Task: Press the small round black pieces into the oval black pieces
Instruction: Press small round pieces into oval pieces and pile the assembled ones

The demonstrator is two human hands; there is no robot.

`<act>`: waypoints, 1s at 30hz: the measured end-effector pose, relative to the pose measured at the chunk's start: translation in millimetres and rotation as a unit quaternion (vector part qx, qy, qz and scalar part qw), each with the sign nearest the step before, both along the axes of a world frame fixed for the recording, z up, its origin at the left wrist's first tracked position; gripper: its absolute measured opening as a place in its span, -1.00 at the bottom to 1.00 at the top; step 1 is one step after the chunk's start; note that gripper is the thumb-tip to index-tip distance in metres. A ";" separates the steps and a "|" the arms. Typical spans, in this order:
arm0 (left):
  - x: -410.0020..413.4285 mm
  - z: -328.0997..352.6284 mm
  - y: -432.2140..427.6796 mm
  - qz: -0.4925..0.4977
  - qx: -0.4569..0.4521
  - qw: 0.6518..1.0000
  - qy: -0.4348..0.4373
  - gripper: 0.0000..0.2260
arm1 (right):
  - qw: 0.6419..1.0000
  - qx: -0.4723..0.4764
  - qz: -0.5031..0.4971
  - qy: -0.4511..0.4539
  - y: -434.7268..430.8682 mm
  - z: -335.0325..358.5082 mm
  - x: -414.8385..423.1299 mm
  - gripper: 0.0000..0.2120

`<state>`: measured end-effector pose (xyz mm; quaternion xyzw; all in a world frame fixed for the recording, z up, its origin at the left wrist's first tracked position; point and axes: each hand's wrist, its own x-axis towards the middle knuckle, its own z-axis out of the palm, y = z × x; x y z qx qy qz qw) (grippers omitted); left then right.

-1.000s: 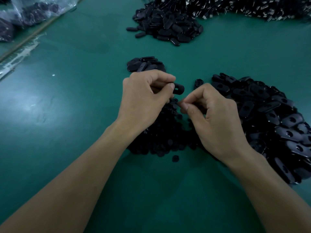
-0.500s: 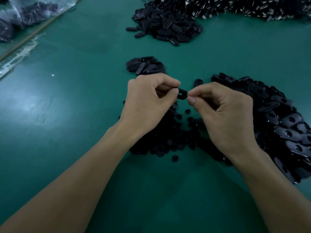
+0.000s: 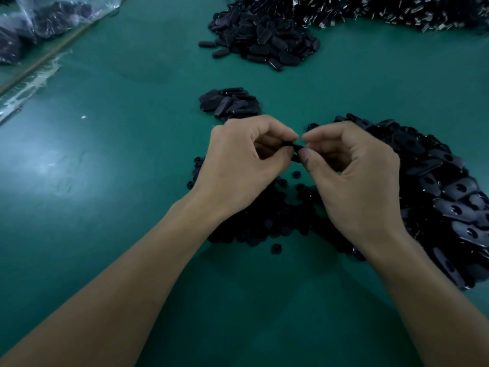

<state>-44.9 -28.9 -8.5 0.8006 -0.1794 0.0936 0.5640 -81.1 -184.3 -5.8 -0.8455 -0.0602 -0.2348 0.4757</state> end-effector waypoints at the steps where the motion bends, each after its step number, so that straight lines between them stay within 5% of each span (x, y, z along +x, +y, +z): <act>1: -0.3 0.0 -0.2 -0.002 0.001 1.000 -0.002 -0.81 | 1.000 0.001 -0.008 0.001 -0.4 0.8 -0.1 -0.74; 30: -5.1 0.6 -2.9 -0.010 0.093 0.991 -0.092 -0.85 | 0.996 -0.008 -0.043 0.073 0.0 7.0 -5.2 -0.63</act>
